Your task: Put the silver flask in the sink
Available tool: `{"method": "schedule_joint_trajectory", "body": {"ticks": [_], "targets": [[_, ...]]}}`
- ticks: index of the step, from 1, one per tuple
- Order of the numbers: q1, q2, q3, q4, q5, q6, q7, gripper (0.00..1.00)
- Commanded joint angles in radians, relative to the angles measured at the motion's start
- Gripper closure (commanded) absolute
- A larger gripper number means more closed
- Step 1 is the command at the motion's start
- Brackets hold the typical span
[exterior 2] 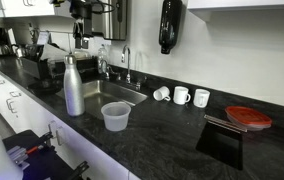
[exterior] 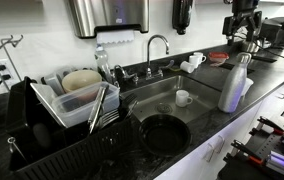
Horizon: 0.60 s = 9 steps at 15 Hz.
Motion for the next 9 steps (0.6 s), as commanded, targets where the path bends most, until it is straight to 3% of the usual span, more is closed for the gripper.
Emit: {"method": "schedule_joint_trajectory", "body": {"ticks": [1, 9], "targets": [[0.001, -0.061, 0.01, -0.034, 0.047, -0.025, -0.007, 0.0], [0.007, -0.066, 0.04, -0.079, 0.077, 0.001, -0.017, 0.0]]}}
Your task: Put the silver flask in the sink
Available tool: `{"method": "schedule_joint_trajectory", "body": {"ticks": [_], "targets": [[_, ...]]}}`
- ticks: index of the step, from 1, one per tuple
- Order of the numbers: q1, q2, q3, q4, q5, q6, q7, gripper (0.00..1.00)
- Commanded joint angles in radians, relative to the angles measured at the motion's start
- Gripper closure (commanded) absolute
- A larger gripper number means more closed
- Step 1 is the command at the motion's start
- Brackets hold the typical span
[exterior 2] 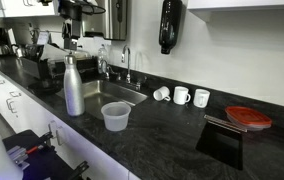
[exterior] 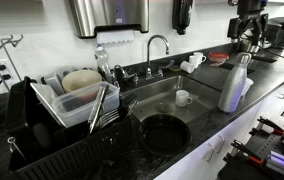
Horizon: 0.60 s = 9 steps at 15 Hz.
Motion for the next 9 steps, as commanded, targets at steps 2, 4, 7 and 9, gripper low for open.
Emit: {"method": "schedule_joint_trajectory", "body": {"ticks": [2, 4, 7, 9], "targets": [[-0.006, 0.007, 0.011, -0.015, 0.009, 0.024, -0.015, 0.0], [-0.009, 0.003, 0.013, -0.024, 0.01, 0.017, -0.002, 0.0], [-0.01, 0.003, 0.013, -0.026, 0.003, 0.006, -0.003, 0.0], [-0.01, 0.003, 0.013, -0.03, 0.003, 0.006, -0.003, 0.0]]}}
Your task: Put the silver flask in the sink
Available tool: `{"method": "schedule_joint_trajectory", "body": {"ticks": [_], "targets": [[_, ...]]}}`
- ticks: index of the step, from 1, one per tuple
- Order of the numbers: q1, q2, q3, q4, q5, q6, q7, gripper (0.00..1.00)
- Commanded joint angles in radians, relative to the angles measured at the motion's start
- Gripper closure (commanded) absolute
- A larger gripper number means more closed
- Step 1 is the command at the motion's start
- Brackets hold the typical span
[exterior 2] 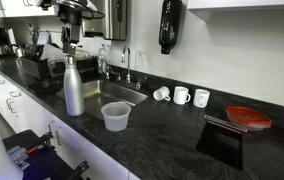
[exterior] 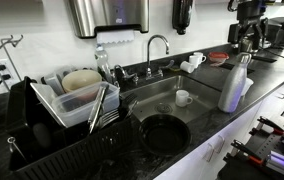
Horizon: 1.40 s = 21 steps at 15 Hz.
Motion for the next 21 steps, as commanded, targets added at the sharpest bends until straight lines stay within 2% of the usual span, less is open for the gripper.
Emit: {"method": "schedule_joint_trajectory", "body": {"ticks": [1, 13, 21], "targets": [[-0.01, 0.0, 0.008, 0.002, 0.003, -0.002, -0.004, 0.0], [-0.007, 0.005, 0.03, -0.048, -0.002, 0.028, 0.014, 0.0], [-0.007, 0.051, 0.032, -0.065, -0.014, 0.094, 0.007, 0.0]]}}
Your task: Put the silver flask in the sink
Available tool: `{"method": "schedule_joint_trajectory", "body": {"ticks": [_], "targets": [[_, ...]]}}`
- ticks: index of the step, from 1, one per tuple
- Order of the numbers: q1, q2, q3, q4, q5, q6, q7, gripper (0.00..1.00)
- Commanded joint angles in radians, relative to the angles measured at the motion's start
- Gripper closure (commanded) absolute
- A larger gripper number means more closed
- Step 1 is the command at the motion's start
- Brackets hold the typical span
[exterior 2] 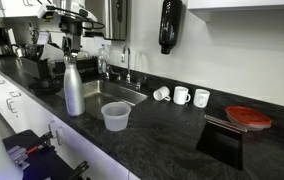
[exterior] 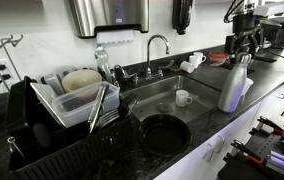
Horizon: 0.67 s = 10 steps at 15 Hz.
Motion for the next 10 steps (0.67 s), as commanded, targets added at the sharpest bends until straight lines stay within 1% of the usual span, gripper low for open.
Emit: {"method": "schedule_joint_trajectory", "body": {"ticks": [1, 10], "targets": [[-0.006, 0.022, 0.007, -0.006, -0.011, 0.019, 0.008, 0.0], [-0.011, 0.02, -0.004, -0.009, -0.019, 0.012, 0.01, 0.0]]}}
